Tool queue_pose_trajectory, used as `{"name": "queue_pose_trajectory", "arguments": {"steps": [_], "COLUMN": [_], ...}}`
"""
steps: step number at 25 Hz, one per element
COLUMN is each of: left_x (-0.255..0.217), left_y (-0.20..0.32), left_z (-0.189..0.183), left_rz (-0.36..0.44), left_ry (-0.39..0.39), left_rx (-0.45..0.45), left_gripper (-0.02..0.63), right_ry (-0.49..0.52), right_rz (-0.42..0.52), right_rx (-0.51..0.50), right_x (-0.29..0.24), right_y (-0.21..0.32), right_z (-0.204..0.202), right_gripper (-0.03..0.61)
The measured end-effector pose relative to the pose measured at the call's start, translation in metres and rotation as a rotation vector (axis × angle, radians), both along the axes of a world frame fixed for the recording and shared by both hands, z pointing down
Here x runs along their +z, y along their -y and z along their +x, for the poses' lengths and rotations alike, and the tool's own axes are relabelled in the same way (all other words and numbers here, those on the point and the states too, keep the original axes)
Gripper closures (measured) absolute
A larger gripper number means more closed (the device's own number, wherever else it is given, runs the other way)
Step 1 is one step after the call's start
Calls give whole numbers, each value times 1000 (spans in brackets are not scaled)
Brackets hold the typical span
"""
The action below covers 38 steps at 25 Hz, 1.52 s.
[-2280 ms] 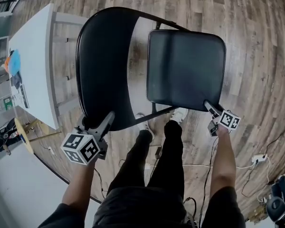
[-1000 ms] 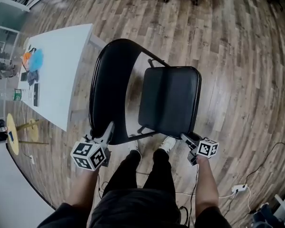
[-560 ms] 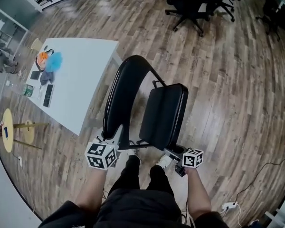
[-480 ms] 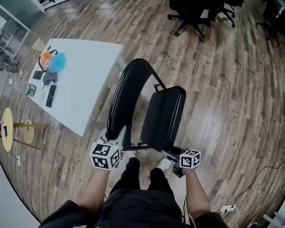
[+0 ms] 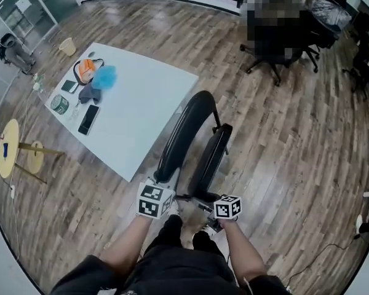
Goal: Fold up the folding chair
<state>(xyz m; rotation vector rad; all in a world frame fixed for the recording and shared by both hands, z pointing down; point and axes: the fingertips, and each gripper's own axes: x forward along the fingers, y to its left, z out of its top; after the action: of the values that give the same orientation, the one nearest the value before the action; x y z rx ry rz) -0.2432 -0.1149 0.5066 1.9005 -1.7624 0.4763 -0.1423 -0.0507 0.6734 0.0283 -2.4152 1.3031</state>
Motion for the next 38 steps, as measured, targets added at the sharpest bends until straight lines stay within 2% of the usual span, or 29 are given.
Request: {"name": "queue_pose_trajectory", "arguments": {"steps": [4,9,17,26,30,34,35,36,38], "left_x": [-5,-5,0,15,15,16,15,13,2], "left_y": [-1,7,13,13,14,12,10,6,-3], "left_z": [-21,-46,-106,-162,-165,-169,-172,-176,-186], "left_rz": [6,5,-4,-24,-16,-2,5,18,53], "left_ry": [-1,-6,-25,-57,-46,-27,-24,-22,-22], "left_rx": [9,59,77,73,77,69,61,50,36], "left_gripper": [528,531,532,532,531,519,501,474,398], "right_ry": [-46,-120,-124,-167,-165,-180,-185,-191,-201], "right_rz": [17,23,4,1,-5,59,78,96,135], "right_rx": [-44,-14,-22,-33,-20,-17,0,33,128], "right_x": [-1,8,11,24,22,24,24,24,18], "right_y": [-4,3,9,9,10,10,11,15,29], "right_z": [-58,-110,-170,-215,-220,-221,-218,-214,-200], "right_gripper": [427,508,515,526,526,525,503,437,395]}}
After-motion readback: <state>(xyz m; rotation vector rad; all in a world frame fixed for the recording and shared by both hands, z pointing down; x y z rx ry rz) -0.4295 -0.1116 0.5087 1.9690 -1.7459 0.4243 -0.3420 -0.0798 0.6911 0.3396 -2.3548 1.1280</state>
